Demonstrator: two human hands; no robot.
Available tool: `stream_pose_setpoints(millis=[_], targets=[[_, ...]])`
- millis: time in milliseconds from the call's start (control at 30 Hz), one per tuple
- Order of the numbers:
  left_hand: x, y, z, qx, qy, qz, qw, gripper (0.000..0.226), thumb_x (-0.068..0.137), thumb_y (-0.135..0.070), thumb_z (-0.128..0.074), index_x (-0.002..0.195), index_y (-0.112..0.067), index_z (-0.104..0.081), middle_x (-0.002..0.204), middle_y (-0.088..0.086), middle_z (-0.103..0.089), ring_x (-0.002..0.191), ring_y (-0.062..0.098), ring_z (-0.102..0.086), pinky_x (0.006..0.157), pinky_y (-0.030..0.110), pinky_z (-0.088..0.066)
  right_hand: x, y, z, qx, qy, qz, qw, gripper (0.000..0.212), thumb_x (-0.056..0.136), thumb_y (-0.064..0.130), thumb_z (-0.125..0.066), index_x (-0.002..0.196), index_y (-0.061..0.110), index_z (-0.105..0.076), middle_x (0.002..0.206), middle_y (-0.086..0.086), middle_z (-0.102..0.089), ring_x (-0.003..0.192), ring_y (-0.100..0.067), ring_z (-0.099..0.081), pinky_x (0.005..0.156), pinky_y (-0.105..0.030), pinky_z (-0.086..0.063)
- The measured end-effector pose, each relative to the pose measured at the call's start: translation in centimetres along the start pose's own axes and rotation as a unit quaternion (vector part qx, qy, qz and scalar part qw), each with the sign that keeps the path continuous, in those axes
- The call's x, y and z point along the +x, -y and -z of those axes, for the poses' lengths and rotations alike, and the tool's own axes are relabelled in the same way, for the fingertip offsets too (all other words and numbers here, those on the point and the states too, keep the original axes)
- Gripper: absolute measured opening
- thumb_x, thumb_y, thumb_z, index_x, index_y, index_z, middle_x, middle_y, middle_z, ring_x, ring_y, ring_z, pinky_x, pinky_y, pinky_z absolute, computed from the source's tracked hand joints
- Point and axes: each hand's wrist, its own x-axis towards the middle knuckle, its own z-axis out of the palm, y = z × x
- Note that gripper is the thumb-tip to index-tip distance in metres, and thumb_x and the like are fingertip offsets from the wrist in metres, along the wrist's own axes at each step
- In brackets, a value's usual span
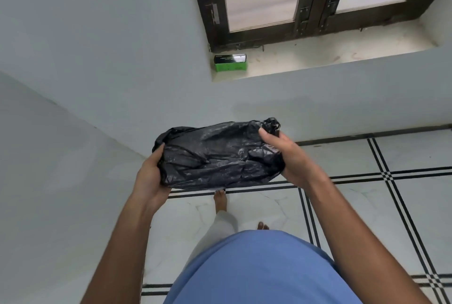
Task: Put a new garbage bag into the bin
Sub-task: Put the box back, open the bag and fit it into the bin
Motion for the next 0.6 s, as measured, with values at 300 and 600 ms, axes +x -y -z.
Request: stream_pose_setpoints(millis=[300, 600], targets=[[3.1, 4.2, 0.9, 0.320, 0.054, 0.035, 0.945, 0.050, 0.090, -0.039, -0.087, 0.136, -0.021, -0.074, 0.124, 0.003, -0.082, 0.113, 0.022, -0.079, 0.104, 0.047, -0.061, 2.1, -2.1, -2.6, -0.211, 0.016, -0.093, 0.973, 0.048, 0.096, 0.054, -0.084, 0.138, 0.032, -0.073, 0.130, 0.005, -0.082, 0.120, -0.017, -0.079, 0.112, -0.045, -0.059], [6.9, 9.0, 2.4, 0.270, 0.031, 0.210, 0.939, 0.026, 0.108, -0.038, -0.061, 0.127, -0.026, -0.074, 0.114, -0.001, -0.085, 0.110, 0.023, -0.079, 0.093, 0.045, -0.064, 7.6, -9.0, -4.2, -0.277, -0.038, -0.206, 0.938, 0.033, 0.098, 0.049, -0.082, 0.121, 0.026, -0.079, 0.113, 0.008, -0.085, 0.108, -0.010, -0.081, 0.109, -0.042, -0.061]])
